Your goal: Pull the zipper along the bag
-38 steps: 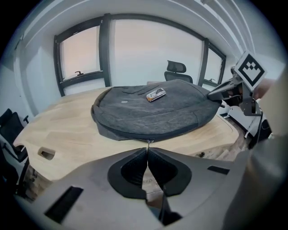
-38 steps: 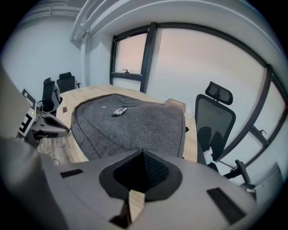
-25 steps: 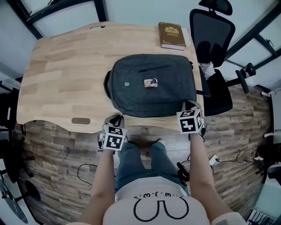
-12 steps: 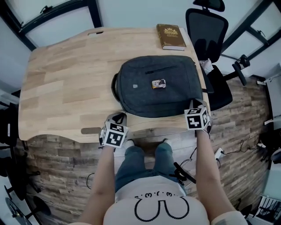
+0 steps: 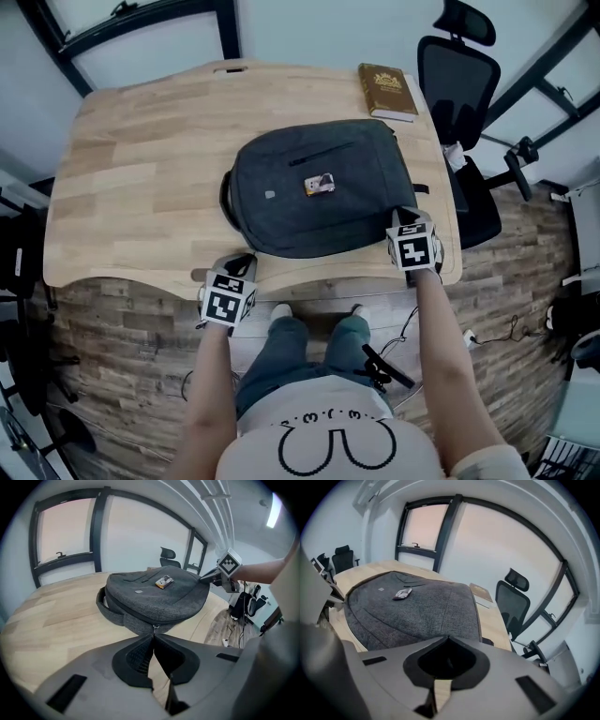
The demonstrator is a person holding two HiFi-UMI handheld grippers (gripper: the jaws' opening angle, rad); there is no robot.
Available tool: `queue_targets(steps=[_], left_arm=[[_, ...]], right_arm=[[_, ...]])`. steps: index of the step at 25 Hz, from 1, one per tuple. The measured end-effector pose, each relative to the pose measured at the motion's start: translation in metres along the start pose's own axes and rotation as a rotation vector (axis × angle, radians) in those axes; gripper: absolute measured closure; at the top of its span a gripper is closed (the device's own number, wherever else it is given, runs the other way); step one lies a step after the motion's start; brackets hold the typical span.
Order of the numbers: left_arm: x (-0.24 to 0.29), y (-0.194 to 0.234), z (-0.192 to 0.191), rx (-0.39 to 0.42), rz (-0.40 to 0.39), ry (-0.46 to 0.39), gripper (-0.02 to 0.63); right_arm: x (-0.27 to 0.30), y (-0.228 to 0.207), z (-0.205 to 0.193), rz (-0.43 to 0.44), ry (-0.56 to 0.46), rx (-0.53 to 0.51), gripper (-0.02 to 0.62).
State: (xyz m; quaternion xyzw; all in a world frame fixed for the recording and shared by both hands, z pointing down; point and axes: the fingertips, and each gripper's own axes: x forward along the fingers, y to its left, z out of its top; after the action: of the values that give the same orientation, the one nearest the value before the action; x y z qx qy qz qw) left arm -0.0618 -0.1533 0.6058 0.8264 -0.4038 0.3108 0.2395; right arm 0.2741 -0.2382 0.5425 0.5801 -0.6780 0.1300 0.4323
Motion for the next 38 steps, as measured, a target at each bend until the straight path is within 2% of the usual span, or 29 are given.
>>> queue_targets(steps=[5,11,13,17,23,26,30,34,38], left_arm=[[-0.032,0.026,-0.032,-0.099,0.052,-0.002,0.586],[-0.045,0.021,-0.048,-0.168,0.041,0.006,0.588],[-0.042,0.014,-0.048,-0.159,0.023,0.016,0.588],[-0.025,-0.009,-0.037,-0.103,-0.031,0.043,0.588],[0.012,-0.051,-0.003,0.003,-0.157,0.068,0.588],[0.030,-0.066,0.017,0.051,-0.212,0.073,0.588],[0.051,-0.063,0.039,-0.007,-0.198,0.054,0.588],[0.067,-0.059,0.052,-0.044,-0.172,0.064,0.588],[0.071,-0.060,0.053,-0.078,-0.182,0.077,0.588]], right_arm=[[0.025,0.053,0.052,0.114,-0.043,-0.132,0.544],[0.049,0.082,0.096,0.150,-0.062,-0.248,0.544],[0.059,0.083,0.108,0.169,-0.066,-0.236,0.544],[0.081,0.073,0.139,0.217,-0.068,-0.146,0.543],[0.130,0.058,0.185,0.135,-0.106,-0.135,0.545],[0.148,0.050,0.214,0.182,-0.128,-0.047,0.545],[0.171,0.046,0.246,0.258,-0.139,0.081,0.543],[0.181,0.043,0.261,0.226,-0.131,0.048,0.545],[0.156,0.063,0.252,0.337,-0.141,0.040,0.545]])
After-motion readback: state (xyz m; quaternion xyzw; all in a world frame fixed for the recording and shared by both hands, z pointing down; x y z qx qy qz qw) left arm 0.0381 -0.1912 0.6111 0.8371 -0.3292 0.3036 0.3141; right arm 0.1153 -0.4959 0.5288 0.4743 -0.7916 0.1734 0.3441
